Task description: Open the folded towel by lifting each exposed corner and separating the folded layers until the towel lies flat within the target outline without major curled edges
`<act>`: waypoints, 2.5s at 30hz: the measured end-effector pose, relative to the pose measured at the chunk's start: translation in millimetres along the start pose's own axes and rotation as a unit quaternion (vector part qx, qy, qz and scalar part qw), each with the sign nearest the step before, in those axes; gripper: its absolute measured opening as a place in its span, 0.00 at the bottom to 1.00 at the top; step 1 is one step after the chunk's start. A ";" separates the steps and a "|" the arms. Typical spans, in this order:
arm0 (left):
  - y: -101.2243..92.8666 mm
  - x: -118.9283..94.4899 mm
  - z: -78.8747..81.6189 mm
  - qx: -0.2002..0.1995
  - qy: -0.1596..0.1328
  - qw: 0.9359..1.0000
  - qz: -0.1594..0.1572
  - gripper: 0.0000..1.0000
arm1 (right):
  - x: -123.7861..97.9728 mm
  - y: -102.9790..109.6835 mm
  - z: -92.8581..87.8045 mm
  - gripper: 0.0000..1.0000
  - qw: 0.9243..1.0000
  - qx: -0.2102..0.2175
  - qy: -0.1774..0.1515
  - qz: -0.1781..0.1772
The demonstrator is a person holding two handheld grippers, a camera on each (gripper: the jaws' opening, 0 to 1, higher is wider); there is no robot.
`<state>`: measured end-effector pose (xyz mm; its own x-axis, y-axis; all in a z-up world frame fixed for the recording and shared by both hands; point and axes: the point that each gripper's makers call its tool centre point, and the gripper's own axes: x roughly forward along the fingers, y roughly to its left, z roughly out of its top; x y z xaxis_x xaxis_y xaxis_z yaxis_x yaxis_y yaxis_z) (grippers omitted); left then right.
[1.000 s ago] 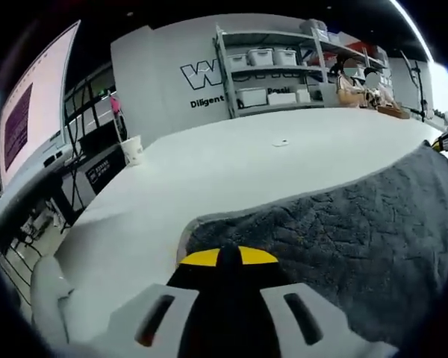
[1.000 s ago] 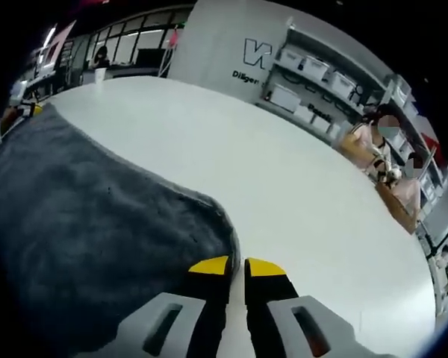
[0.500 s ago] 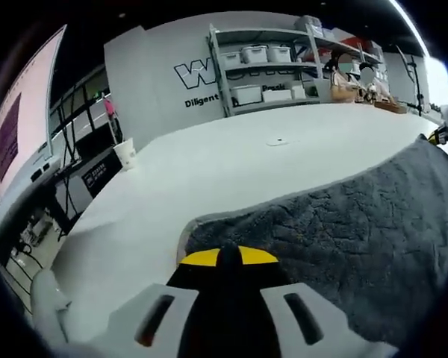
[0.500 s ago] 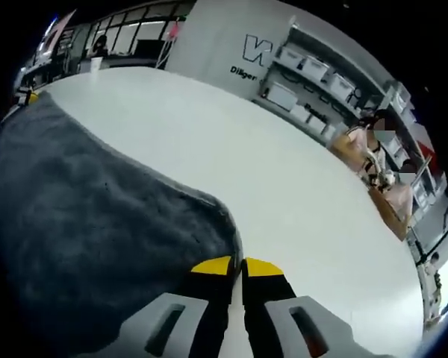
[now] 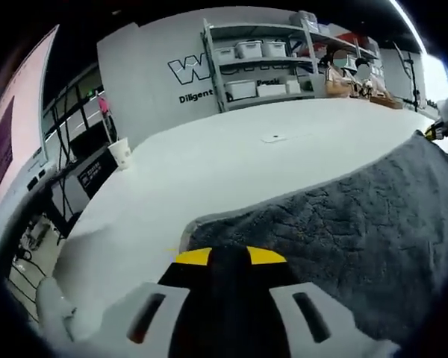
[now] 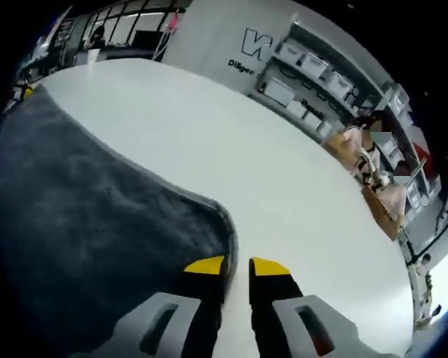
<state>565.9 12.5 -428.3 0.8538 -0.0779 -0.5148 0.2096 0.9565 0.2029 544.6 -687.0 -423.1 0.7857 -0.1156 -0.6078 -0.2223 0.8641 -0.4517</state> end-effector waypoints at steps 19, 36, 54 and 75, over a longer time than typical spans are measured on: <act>-48.0 -13.5 7.9 0.084 -0.024 0.971 -0.222 0.75 | -77.8 69.2 108.5 0.20 0.988 0.006 -0.125 0.089; -51.0 -14.6 -9.9 0.046 -0.039 0.961 -0.270 0.81 | -86.3 211.4 163.2 0.28 0.956 -0.053 -0.141 0.251; -54.1 -15.0 -11.4 0.047 -0.056 0.959 -0.273 0.90 | -124.9 392.8 227.3 0.33 0.876 -0.135 -0.187 0.424; -54.8 -16.7 -12.3 0.044 -0.064 0.958 -0.275 0.89 | -76.4 460.8 217.4 0.30 0.840 -0.159 -0.160 0.493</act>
<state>534.3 -35.1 -441.0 0.6522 -0.6034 -0.4590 0.6798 0.7334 0.0019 507.7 -173.5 -442.7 0.2329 0.7611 -0.6054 -0.9591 0.2827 -0.0135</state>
